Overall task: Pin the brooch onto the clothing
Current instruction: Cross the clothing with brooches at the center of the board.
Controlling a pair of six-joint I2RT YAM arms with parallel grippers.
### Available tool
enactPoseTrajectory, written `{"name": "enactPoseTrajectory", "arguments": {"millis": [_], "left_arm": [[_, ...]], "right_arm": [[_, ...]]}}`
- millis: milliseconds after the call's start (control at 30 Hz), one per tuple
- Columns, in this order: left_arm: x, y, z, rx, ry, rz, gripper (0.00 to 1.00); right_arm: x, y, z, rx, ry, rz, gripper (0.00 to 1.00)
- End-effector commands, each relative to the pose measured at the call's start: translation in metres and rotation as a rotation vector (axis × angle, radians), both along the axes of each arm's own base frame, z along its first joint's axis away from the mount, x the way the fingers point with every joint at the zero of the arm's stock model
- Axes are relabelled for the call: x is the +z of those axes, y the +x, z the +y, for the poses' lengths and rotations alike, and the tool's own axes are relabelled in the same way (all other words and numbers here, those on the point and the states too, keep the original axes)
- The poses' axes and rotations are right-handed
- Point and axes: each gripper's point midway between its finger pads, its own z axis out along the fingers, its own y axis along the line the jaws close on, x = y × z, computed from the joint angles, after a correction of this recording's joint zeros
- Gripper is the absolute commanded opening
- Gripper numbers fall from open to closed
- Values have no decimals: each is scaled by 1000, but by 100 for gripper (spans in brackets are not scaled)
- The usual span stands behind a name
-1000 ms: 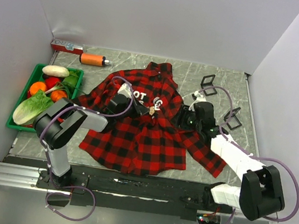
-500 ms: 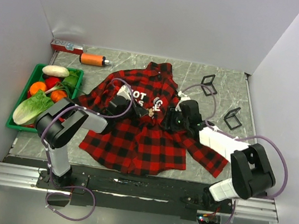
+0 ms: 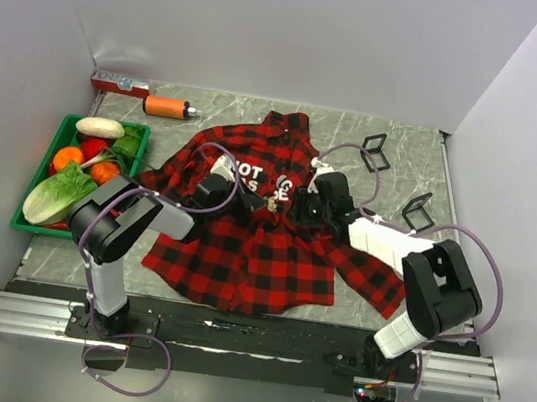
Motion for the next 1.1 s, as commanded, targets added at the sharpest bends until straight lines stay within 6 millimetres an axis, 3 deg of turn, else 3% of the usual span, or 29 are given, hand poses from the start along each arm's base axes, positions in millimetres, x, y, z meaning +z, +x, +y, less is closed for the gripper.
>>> {"name": "enactPoseTrajectory", "arguments": {"millis": [0,300,667,1067], "left_arm": [[6,-1,-3,-14,-45,-21,1],[2,-3,-5,-24,-51,-14,1],[-8,-6,-9,-41,-78,11,1],[-9,-5,-19,-56,-112,17,1]], "right_arm": [[11,17,8,-3,-3,-51,52],[-7,20,10,-8,-14,-14,41],[-10,18,23,43,38,-10,23],[-8,18,25,51,46,-20,16]]}}
